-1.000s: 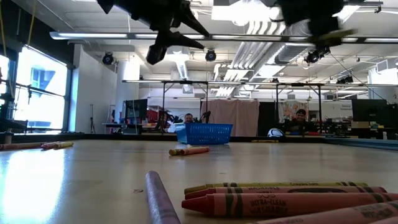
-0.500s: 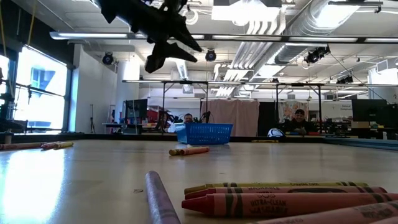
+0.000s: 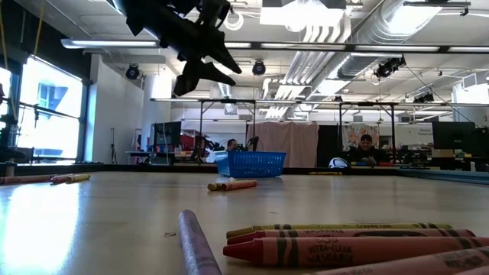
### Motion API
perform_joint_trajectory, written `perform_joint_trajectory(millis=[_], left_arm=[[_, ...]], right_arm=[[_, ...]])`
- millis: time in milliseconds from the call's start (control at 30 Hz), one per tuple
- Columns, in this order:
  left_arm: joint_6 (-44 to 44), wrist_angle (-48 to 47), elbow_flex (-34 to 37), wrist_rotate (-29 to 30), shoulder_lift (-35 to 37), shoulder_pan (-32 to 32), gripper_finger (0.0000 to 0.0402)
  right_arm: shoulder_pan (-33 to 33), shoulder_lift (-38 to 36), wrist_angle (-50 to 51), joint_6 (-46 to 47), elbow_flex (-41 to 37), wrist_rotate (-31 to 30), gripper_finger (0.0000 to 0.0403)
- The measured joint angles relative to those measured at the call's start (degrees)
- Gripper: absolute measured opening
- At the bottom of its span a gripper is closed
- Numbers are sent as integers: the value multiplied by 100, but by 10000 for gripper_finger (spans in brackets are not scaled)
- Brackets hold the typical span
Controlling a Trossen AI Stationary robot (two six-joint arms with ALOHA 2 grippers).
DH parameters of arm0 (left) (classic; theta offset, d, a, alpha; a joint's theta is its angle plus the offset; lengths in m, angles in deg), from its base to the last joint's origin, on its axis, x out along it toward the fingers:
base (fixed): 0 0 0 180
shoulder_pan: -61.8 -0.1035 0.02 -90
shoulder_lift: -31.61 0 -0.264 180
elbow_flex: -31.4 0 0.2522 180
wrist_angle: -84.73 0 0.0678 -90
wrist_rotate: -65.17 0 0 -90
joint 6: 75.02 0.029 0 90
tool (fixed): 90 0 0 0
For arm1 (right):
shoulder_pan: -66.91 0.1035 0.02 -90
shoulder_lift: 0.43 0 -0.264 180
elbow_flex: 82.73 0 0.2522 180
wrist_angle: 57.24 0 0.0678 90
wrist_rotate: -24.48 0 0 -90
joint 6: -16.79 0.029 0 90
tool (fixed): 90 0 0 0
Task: Sort crayons
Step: Put the yellow crayon into the black bin
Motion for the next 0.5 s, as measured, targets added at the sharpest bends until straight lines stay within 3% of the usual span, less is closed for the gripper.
perform_joint_trajectory(millis=[167, 333, 500], left_arm=[[2, -103, 0, -305, 0, 56, 94], [111, -659, 0, -798, 2, 61, 94], [472, -1687, 0, -785, 22, 61, 94]], right_arm=[[-20, 0, -13, -610, 0, 133, 158], [-383, 0, 4, -1310, 163, 208, 163], [-1093, -2, 190, -2364, 404, 67, 163]])
